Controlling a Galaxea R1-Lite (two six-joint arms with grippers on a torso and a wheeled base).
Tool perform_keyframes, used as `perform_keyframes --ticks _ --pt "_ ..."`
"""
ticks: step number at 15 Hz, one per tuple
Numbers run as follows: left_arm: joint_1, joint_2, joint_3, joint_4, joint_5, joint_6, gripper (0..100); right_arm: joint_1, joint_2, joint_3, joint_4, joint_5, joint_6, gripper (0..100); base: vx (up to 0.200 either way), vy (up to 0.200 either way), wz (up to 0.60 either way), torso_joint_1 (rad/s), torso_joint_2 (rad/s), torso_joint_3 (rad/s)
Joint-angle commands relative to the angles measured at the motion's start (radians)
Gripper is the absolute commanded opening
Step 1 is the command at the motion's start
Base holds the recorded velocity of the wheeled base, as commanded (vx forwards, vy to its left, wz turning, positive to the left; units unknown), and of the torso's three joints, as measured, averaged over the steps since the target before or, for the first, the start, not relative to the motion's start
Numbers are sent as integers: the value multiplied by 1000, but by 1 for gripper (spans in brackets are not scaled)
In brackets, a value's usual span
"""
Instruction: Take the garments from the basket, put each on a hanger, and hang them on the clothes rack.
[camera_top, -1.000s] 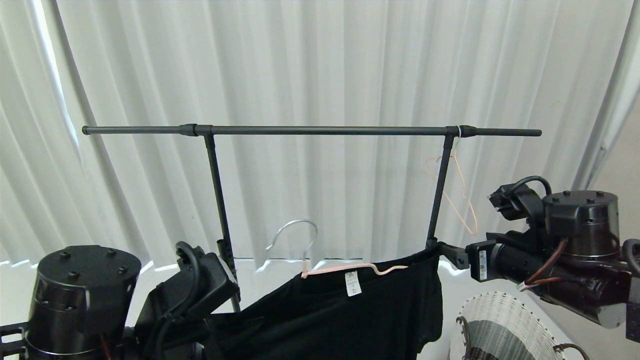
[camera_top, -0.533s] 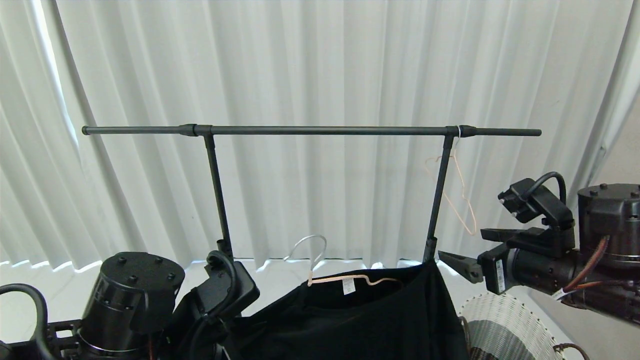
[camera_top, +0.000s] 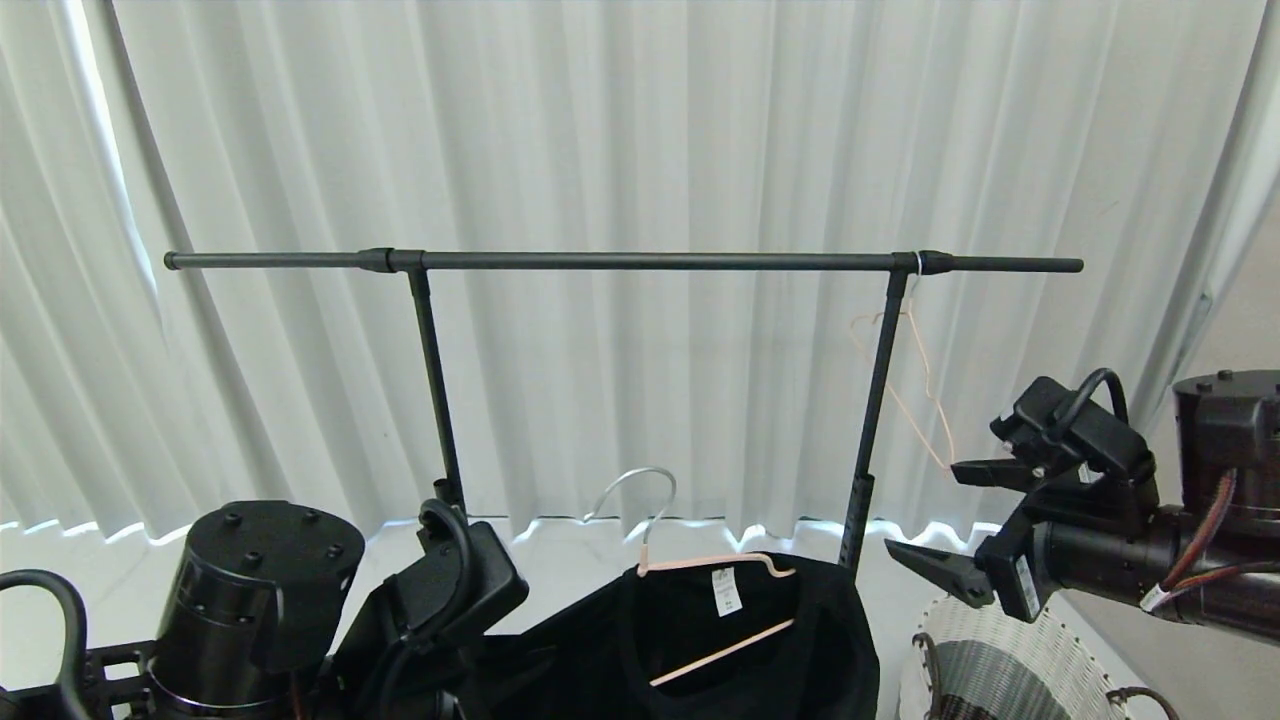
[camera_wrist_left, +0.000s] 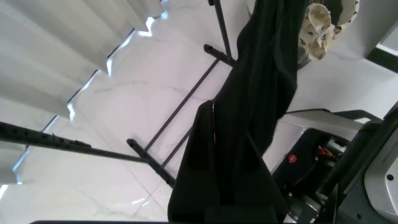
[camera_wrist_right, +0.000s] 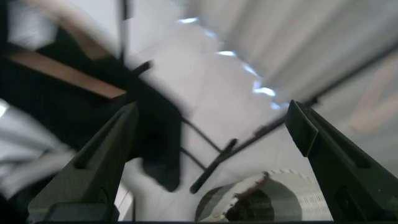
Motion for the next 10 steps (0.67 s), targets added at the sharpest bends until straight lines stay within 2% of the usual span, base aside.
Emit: perform_keyframes --ticks 1,3,4,6,8,10 --pt "-3 -1 -1 -9 -1 1 0 54 -35 -9 53 55 -44 100 0 0 0 0 0 0" --pt "-17 3 2 -46 -14 1 0 142 -57 -41 165 105 -94 100 0 0 0 0 0 0" --pt "-18 -1 2 -51 -51 7 0 186 -55 -73 222 128 -116 100 0 0 0 0 0 0" --pt "-18 -3 6 -51 -102 64 0 246 -35 -125 290 144 -139 100 0 0 0 0 0 0" --pt "-20 3 11 -51 -139 136 0 312 21 -179 310 147 -159 100 0 0 0 0 0 0" --pt "-37 3 11 -51 -148 145 0 359 66 -199 311 147 -159 100 0 0 0 0 0 0"
